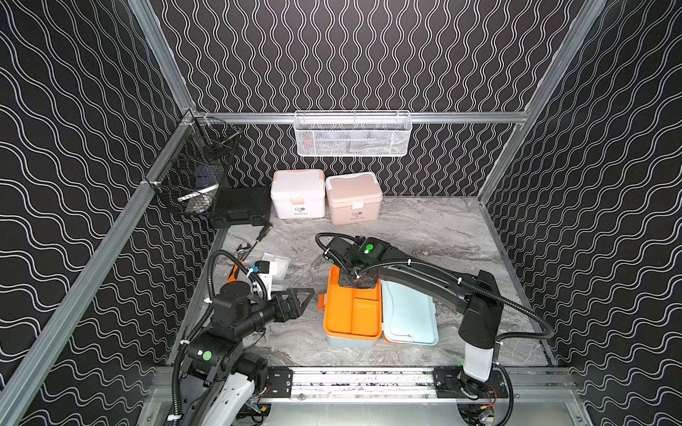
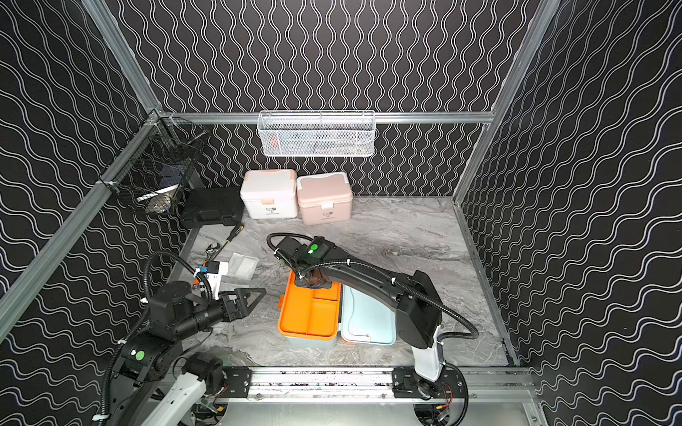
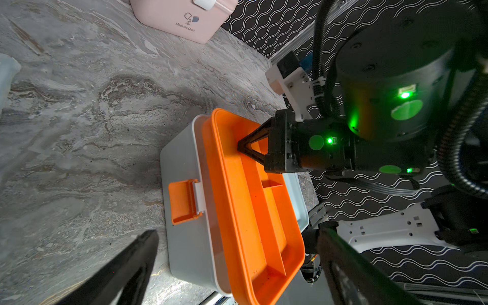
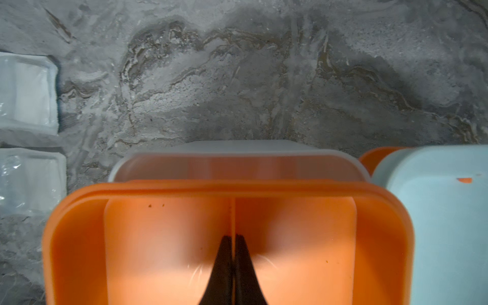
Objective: Open first aid kits and take out gauze
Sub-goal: Place the compartment layer in the first aid kit.
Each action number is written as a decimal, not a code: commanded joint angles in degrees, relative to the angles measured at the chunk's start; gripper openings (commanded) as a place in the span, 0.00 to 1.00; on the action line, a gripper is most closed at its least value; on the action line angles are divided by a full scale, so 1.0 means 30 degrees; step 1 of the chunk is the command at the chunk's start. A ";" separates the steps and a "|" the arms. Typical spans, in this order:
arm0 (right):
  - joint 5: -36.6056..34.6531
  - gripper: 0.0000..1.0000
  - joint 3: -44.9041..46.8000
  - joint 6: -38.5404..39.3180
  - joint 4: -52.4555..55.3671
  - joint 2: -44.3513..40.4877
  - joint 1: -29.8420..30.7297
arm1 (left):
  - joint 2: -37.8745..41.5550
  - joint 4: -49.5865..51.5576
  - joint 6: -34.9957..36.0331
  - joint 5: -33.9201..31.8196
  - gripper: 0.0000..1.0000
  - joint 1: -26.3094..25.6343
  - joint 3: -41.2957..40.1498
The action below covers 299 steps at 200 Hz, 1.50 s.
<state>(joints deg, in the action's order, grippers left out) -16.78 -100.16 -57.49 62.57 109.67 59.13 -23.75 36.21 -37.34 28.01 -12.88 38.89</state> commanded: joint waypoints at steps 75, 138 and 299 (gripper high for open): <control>-0.1255 0.00 0.0283 0.0109 0.0301 0.0808 0.0006 | -0.0167 -0.0476 0.0377 0.0507 0.99 -0.0007 -0.0070; -0.2142 0.00 -0.0543 0.0660 0.0202 0.1228 0.0005 | -0.0351 -0.0526 0.0406 0.0569 0.99 0.0004 -0.0100; -0.2143 0.53 0.1214 0.1830 -0.1407 -0.0682 0.0005 | -0.0647 -0.0701 0.0514 0.0767 0.99 0.0012 -0.0102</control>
<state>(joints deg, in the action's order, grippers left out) -23.05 -96.77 -54.30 57.49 111.22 59.09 -25.06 35.64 -37.30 29.69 -12.88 38.65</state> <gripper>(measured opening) 0.442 0.988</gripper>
